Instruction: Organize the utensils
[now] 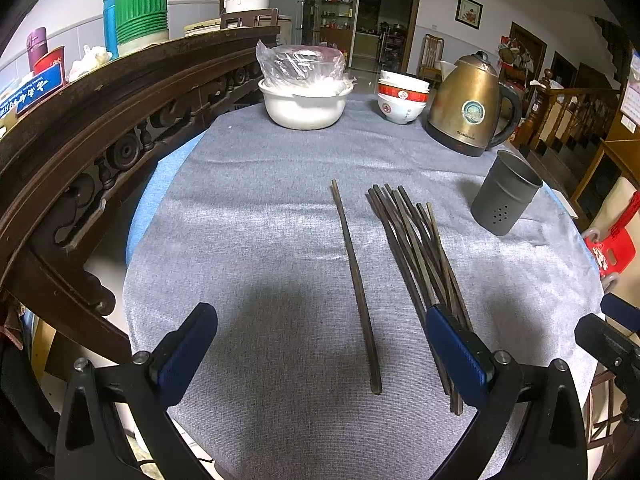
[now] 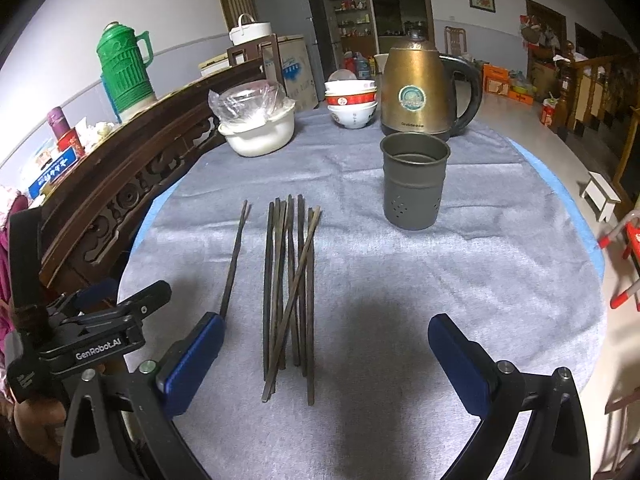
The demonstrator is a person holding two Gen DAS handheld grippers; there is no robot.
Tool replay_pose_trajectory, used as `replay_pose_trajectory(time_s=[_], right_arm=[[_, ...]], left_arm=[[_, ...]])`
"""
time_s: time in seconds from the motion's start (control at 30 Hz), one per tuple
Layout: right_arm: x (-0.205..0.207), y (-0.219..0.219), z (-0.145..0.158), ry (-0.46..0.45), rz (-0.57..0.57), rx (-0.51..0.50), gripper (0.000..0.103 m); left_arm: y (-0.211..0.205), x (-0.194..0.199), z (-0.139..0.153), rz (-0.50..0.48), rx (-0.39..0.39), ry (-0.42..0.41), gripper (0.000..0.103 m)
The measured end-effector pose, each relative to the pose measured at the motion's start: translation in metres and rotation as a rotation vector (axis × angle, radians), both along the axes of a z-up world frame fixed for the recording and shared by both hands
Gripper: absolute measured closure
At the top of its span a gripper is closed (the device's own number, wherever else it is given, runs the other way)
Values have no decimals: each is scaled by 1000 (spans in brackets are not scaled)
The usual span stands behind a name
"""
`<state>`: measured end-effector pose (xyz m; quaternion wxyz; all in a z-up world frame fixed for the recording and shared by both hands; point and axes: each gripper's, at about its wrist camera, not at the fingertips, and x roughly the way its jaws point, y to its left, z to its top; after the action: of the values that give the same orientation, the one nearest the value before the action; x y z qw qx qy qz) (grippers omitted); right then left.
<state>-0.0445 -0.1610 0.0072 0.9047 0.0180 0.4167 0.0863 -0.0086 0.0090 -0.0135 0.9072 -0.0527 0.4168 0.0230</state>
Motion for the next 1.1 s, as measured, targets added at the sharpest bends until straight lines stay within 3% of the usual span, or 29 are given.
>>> replay_pose_trajectory(time_s=[1.1], right_arm=[[1,6,0,5,27,-24,0]], left_arm=[[5,1,-3,15,11,12,0]])
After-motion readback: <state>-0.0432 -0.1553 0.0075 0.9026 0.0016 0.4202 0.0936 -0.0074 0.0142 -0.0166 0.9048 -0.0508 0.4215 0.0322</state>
